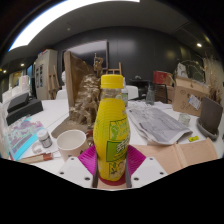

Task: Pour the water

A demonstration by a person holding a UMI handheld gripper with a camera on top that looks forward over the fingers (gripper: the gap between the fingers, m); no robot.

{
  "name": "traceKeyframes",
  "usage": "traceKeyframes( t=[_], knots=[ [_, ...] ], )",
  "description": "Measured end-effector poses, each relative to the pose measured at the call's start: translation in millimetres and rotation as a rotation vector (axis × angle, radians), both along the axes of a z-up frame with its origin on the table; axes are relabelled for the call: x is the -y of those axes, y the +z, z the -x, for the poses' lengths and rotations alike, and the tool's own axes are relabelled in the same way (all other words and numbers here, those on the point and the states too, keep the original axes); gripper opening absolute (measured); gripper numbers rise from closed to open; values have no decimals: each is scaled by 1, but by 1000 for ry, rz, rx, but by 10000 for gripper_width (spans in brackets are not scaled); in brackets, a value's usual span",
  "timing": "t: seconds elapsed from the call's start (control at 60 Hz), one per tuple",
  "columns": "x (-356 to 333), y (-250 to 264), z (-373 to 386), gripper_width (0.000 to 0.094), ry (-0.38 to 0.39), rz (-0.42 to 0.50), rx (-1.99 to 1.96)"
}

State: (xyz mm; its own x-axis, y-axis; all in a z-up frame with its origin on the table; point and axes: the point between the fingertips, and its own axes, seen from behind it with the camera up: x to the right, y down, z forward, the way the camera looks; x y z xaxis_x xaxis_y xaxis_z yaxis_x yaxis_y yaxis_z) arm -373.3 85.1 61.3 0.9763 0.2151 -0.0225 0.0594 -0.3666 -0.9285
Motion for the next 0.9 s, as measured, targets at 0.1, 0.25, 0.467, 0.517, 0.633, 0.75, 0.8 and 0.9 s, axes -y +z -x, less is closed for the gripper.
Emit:
traceKeyframes(
  t=[0.1, 0.25, 0.467, 0.517, 0.633, 0.75, 0.8, 0.9],
  knots=[
    [3, -1, -3, 480, -26, 12, -36],
    [19, 12, -14, 860, -97, 71, -82],
    [110, 80, -34, 859, -214, 126, -9],
    [143, 94, -32, 860, -233, 144, 19],
    [224, 130, -23, 860, -246, 157, 57],
    [297, 152, -13, 861, -254, 175, 94],
    [323, 158, -9, 864, -260, 177, 95],
    [366, 167, 3, 863, -255, 189, 87]
  ],
)
